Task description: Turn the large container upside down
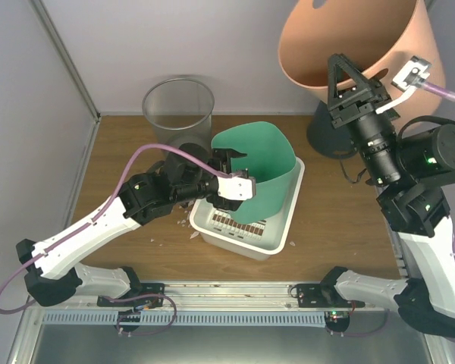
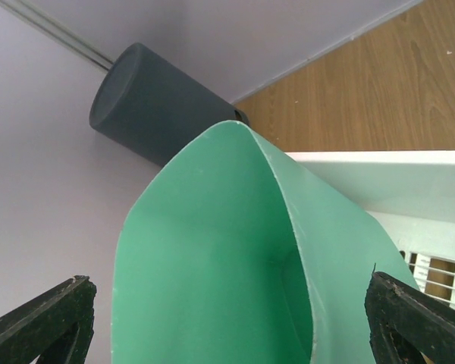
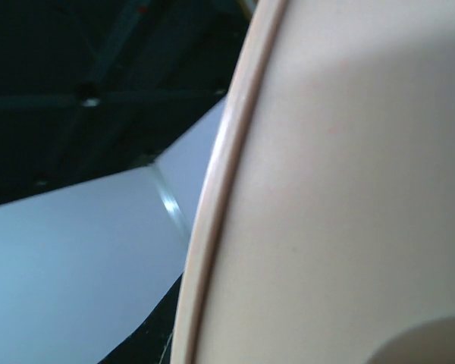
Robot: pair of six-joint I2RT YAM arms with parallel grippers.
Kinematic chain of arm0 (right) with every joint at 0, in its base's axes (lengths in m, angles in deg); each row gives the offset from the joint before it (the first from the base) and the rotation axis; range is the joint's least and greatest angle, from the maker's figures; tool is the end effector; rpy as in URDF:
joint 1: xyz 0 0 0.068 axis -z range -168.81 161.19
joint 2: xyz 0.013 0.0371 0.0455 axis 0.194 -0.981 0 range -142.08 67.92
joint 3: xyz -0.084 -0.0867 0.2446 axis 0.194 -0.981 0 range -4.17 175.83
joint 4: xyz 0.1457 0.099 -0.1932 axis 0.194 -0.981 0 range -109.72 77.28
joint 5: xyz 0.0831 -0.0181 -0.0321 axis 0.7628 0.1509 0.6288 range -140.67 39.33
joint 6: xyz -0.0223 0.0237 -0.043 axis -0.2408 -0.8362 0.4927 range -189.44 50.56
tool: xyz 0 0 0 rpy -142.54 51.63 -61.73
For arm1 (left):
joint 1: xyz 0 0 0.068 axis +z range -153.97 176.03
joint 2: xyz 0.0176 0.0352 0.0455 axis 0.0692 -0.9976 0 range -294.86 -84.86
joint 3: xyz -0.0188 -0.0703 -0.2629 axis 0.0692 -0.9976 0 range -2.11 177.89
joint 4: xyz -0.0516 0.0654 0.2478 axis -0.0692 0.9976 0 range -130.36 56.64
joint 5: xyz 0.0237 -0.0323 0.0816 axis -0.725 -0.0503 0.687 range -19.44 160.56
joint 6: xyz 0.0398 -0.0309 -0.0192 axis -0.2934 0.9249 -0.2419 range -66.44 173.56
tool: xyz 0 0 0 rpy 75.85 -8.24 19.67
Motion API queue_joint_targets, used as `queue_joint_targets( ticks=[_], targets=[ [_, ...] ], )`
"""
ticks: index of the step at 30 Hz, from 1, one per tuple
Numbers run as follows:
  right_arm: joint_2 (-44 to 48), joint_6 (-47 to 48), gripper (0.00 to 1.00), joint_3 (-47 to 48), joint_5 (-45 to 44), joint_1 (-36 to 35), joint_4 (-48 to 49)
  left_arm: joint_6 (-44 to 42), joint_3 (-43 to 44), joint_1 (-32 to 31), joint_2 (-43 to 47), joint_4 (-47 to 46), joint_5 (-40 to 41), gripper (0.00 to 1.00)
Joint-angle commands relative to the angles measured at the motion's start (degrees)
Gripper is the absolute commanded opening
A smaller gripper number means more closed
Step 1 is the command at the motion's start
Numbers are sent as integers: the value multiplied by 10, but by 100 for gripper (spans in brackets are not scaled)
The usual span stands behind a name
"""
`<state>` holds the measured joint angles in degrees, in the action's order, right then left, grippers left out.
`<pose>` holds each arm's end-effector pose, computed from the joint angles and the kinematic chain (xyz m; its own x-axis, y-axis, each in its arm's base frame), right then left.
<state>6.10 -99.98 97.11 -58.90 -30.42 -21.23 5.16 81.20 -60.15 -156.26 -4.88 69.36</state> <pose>0.1080 0.0893 0.6044 0.0438 0.7115 -0.7014 -0.6823 0.5341 0.4992 0.1461 -0.2194 0.4291 0.4814 0.6248 -0.6147 0.7249 0.1104 0.6799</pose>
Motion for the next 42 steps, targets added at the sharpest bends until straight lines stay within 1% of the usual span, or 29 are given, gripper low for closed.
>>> queue_joint_targets(
  ticks=[1,4,6,11,13,19,23,27,32,36,42],
  targets=[
    [13,126,1,12,-113,1,-38,1,28,-4,6,-14,26,96],
    [19,168,1,-15,-185,0,-49,-23,30,-4,-1,-16,29,96],
    [19,190,1,-26,-219,0,-58,-39,37,-4,-12,-27,46,96],
    [8,230,1,-30,-309,0,-103,-37,88,-4,-36,-20,44,96],
    [2,244,1,-34,-346,0,-121,-40,89,-4,-41,-20,44,96],
    [-44,243,1,-42,-453,0,-222,-54,78,-4,-43,-22,53,95],
    [-63,229,1,-68,-500,8,-268,-62,89,-3,-45,-30,67,95],
    [-76,172,1,-102,-504,43,-340,-57,99,-3,-44,-23,53,96],
    [-95,85,1,-162,-469,98,-413,-62,103,-1,-47,-24,51,96],
    [-104,35,1,-198,-440,140,-448,-68,111,3,-49,-18,48,94],
    [-107,23,1,-254,-397,204,-465,-64,110,23,-48,-16,36,94]
  ],
)
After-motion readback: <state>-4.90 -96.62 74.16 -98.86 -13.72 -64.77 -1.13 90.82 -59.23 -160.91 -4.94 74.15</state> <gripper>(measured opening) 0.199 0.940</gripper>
